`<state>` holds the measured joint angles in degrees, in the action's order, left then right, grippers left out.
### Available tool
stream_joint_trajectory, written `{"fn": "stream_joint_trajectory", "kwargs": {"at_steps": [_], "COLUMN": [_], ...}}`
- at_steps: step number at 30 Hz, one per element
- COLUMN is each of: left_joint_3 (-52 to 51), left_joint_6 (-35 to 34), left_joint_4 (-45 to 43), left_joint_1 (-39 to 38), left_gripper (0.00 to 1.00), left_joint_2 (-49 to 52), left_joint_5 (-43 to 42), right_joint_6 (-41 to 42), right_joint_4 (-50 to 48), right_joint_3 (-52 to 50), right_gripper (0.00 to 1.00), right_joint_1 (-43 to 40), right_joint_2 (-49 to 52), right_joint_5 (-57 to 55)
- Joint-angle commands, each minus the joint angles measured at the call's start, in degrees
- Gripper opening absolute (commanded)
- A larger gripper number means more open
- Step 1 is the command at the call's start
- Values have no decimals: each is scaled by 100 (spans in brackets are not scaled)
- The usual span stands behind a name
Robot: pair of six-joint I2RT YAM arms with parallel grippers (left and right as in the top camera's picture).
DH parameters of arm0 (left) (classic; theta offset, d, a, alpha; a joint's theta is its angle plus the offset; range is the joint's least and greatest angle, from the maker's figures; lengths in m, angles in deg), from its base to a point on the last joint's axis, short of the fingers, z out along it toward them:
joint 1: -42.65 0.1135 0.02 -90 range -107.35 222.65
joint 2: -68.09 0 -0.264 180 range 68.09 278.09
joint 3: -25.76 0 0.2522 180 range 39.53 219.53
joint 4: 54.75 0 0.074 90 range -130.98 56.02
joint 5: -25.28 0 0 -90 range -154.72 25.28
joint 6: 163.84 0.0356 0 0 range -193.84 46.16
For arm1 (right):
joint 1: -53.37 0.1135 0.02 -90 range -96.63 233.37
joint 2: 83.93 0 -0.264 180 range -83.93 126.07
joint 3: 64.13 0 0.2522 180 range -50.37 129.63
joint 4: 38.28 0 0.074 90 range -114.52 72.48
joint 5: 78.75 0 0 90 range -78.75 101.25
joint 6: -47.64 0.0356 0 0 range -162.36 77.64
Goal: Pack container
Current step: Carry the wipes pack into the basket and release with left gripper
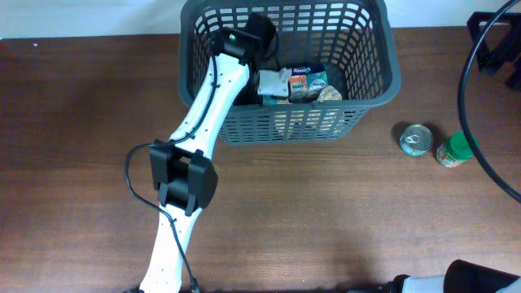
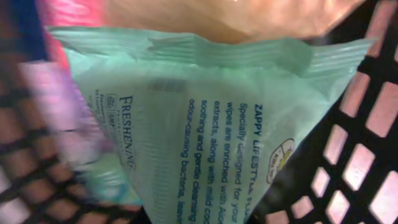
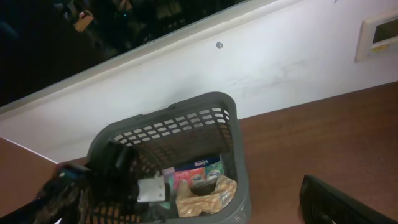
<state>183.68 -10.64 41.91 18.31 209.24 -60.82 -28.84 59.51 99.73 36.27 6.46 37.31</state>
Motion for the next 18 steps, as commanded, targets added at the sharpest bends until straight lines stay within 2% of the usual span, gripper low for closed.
{"fn": "stream_joint_trajectory", "kwargs": {"at_steps": [1,2,3,5,8,11,14,18], "left_joint_3": [-157,-157,-140,109,861,1537,2050,2197], "left_joint_6": [-531,-876,-1200,-1937,-2430,-2813,-2949,-3375], "left_joint_4": [20,-24,-70,-127,-107,-116,-170,-385], "left_joint_1": [2,0,0,2,57,186,472,1010], "left_gripper": [60,95,99,99,99,99,99,99], "left_joint_2": [-116,-116,-129,-227,-636,-1211,-1978,-2736], "left_joint_5": [44,46,59,223,297,256,-212,-393], "right_joint_6": [9,9,9,9,9,9,9,9], "right_joint_4": [2,0,0,2,2,0,2,2], "right_joint_3": [7,7,7,7,7,7,7,7], "right_gripper": [99,99,99,99,99,99,99,99], "right_joint_1": [20,20,20,20,20,20,20,20], "right_joint_2": [11,11,11,11,11,11,11,11], "right_joint_5": [48,48,48,46,46,48,48,48]}}
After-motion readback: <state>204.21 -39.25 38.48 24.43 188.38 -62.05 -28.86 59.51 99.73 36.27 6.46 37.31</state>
